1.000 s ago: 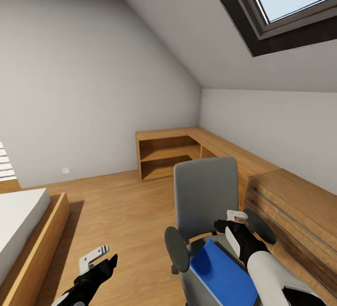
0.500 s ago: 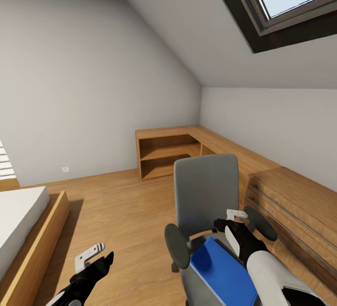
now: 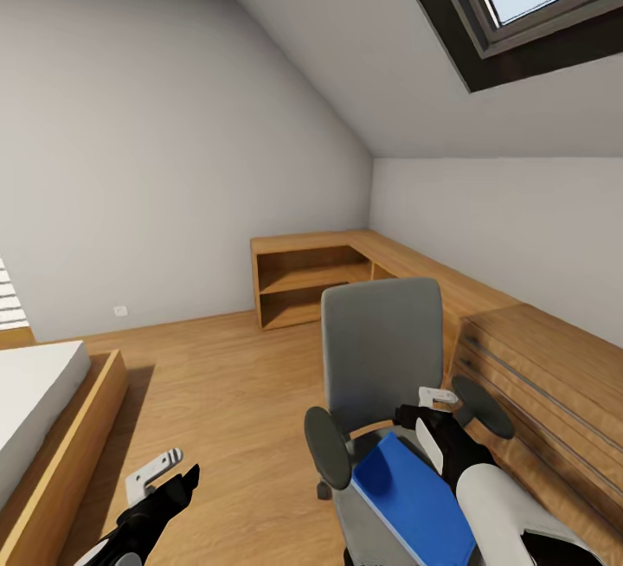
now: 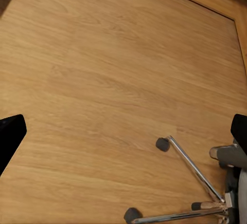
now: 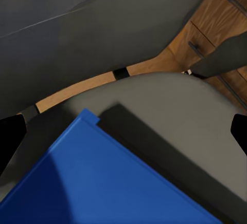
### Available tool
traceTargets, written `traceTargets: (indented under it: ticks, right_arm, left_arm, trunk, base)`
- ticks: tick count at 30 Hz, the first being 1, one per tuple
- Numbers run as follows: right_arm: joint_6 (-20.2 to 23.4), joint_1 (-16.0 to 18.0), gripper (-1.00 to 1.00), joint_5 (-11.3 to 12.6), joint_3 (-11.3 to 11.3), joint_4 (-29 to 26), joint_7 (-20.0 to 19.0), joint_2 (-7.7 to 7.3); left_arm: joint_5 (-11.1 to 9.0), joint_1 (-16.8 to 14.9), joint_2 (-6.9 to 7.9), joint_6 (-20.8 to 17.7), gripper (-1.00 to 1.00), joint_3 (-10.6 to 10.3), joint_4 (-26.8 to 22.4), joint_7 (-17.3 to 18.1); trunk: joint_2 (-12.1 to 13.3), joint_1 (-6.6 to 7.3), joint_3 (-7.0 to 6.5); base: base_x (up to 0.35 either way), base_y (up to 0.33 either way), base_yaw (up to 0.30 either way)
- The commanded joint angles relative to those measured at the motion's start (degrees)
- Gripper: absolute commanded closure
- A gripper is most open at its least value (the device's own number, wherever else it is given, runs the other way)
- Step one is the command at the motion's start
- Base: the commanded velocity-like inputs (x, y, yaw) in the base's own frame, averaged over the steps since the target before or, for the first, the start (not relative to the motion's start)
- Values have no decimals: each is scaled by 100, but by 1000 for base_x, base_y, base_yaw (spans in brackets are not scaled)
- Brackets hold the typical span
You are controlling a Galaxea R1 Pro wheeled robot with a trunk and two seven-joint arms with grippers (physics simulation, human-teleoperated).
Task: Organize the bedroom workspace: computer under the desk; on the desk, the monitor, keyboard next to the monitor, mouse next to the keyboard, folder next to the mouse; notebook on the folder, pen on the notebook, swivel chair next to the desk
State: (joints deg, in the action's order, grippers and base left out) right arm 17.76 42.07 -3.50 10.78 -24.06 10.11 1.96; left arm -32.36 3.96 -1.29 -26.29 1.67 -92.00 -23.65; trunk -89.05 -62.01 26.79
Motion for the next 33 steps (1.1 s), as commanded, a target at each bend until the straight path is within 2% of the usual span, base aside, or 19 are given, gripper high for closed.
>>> traceTargets:
  ticks: [1,33]
  right_arm:
    - [35,3,-100,-37,29,-11,1,6]
    - [26,3,-100,-37,11,-11,-4,-2]
  left_arm:
    - [-60,-1,-5,-17,-100,6,-11,-34]
    - [-60,-1,-6,-17,-100,15,-11,-34]
  trunk:
    - [-45,-23,24]
    - [-1328,-726,598]
  base:
    - [0,0,0]
    - [0,0,0]
